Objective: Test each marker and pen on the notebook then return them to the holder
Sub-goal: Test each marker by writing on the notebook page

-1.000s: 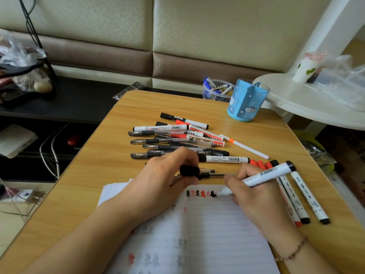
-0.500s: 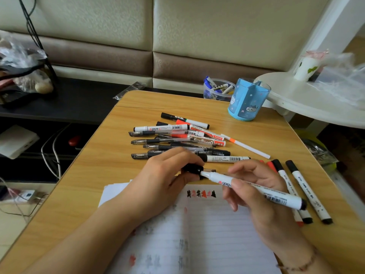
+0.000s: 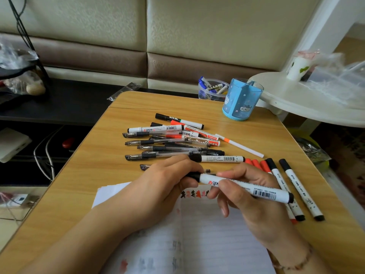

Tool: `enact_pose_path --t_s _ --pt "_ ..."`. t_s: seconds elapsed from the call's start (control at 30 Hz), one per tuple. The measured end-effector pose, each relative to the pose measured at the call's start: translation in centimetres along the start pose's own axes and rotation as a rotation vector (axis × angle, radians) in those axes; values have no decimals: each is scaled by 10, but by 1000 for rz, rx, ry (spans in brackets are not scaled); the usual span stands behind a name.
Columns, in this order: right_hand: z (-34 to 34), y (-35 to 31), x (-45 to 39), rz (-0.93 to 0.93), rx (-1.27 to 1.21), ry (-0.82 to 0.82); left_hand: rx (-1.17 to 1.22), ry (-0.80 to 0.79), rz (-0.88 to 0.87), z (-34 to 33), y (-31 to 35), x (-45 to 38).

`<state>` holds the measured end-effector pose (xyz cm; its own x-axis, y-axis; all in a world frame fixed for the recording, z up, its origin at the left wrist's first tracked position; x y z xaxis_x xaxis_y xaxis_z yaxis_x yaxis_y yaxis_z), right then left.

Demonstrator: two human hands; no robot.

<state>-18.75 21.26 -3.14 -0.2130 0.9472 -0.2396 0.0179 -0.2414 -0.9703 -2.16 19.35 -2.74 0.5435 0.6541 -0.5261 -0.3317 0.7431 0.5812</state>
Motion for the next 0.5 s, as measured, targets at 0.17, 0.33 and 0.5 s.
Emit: enact_pose_path --t_s 0.17,0.33,0.5 --pt "1 1 -3 -9 12 6 12 -22 45 -3 -4 1" --pt "3 1 -3 -15 10 18 9 -20 35 -3 -2 0" --pt "-3 3 0 -23 -48 14 33 -12 48 -3 3 0"
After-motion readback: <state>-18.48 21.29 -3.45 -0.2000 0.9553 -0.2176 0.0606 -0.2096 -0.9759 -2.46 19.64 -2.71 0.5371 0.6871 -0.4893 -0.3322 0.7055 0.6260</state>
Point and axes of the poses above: each hand's wrist, its own x-axis away from the middle knuckle, its own z-axis out of the back of the hand, y = z × x, the point moved 5 cm from there along -x, towards the middle knuckle, and after that the axes turned 3 degrees about x, right-handed, at the moved point
